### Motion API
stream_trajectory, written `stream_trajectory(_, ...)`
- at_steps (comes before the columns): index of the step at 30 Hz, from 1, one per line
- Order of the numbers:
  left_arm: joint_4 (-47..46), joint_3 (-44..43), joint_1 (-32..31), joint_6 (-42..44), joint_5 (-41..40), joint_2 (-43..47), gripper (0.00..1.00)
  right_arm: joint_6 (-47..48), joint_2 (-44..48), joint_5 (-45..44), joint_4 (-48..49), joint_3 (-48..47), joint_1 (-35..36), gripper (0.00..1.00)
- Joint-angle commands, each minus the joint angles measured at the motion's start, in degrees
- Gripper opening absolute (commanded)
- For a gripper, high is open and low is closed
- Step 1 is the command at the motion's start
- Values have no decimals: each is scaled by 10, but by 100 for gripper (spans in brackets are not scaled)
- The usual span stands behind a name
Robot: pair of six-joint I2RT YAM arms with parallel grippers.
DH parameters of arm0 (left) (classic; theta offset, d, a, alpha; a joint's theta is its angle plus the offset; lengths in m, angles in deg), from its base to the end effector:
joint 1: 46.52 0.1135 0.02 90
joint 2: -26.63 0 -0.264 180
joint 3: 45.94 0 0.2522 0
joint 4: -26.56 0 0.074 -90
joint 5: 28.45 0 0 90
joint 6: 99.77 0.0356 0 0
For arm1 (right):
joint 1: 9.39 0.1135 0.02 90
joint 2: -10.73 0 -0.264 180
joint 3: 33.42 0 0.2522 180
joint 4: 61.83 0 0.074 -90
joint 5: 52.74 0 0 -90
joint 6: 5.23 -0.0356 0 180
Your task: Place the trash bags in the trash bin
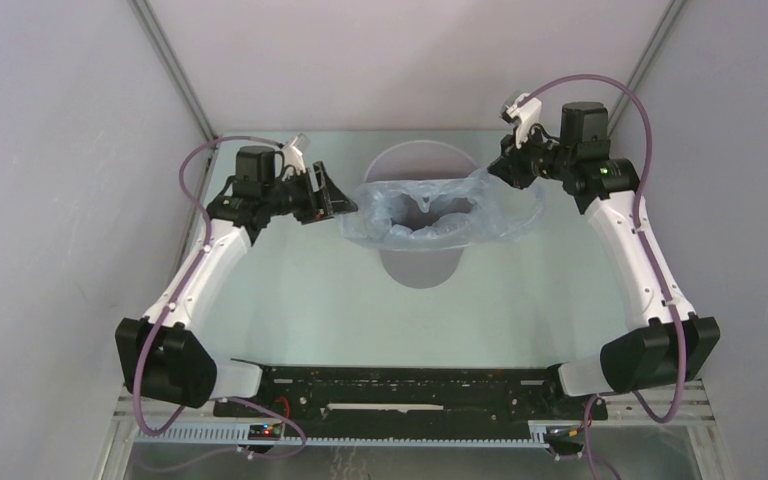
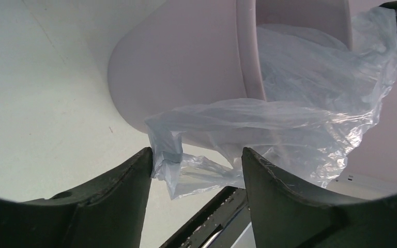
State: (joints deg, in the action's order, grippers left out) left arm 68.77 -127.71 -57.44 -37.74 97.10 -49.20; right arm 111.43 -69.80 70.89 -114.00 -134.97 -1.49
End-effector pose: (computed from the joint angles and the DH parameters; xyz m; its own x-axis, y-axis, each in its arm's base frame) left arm 0.2801 -0.0751 0.3347 -0.8012 -0.2341 -0.5507 0.2702 0.6797 -0.6819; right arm 0.2951 0.0609 0.4108 -0.1959 -0.4044 -0.8934 -0.7517 0.6469 -0.1280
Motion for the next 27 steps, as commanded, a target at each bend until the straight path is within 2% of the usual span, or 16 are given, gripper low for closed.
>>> stream_trajectory(1,-51,-12,17,3,53,-1,68,-32,-11,42,64,-23,-3,15)
stream_trajectory(3,-69,-3,25,-13,64,-3,59,-55,-20,19,91,-21,-3,1)
stream_trajectory(7,-87,-1,32,-34,60,-19,42,-94,-50,-21,131,-25,-2,0)
stream_trajectory(10,-109,-1,33,-57,64,-35,25,-122,-71,-46,158,-29,-3,0)
stream_trajectory(15,-142,12,33,-89,43,-38,2,-164,-112,-50,176,-58,-6,0)
stream_trajectory(27,-155,44,38,-142,-77,-49,0,-243,-192,-51,181,-120,-2,0)
